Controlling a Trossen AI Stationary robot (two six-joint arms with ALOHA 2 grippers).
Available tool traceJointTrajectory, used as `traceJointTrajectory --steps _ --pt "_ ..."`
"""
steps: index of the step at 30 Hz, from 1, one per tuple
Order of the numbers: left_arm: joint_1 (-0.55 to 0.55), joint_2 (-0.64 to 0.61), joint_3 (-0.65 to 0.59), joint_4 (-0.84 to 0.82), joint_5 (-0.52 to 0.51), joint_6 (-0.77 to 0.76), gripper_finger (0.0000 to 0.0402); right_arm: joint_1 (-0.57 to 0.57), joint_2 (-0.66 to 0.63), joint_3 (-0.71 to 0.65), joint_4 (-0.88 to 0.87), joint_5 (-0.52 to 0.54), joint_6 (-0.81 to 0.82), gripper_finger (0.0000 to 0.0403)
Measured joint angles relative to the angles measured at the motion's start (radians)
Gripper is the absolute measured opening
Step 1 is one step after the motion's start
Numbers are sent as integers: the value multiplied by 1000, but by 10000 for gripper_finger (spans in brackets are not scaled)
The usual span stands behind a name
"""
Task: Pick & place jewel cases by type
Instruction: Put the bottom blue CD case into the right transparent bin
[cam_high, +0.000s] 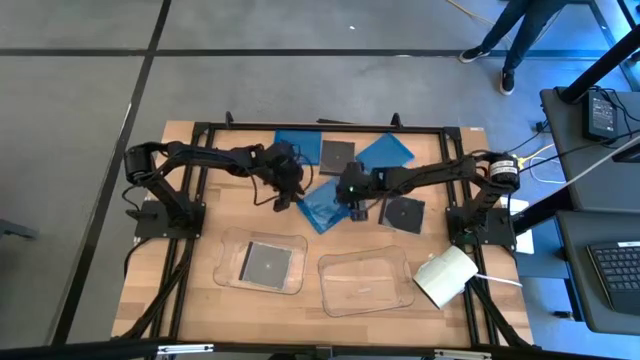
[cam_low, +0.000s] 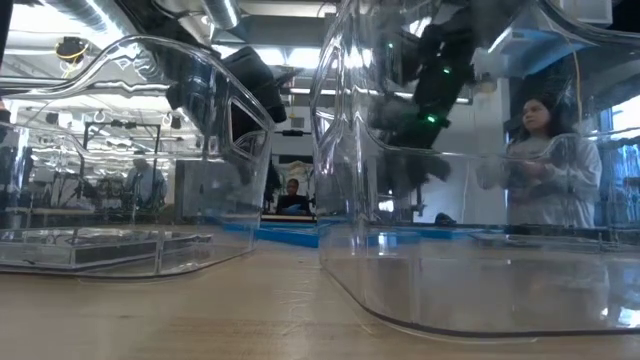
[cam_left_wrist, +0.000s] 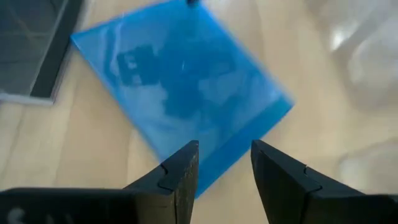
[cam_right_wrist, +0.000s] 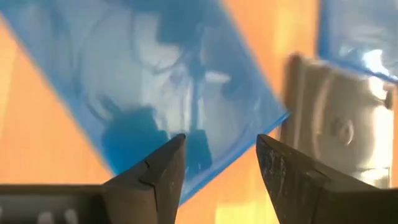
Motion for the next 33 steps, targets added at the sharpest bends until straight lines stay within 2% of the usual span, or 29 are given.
traceJointTrajectory --steps 4,8,14,24,27,33 --pt "40 0 0 77 83 -148 143 55 4 -43 -7 92 -19 199" --pt "70 14 1 79 91 -239 143 104 4 -64 9 94 -11 199" --pt "106 103 0 140 189 -350 143 141 2 -91 79 94 12 199" --pt "131 242 1 196 213 -446 143 141 29 -107 137 61 9 199" --pt "132 265 1 226 267 -483 143 136 64 -106 157 31 8 199" --pt "129 281 6 229 264 -509 143 136 117 -102 208 40 -23 199"
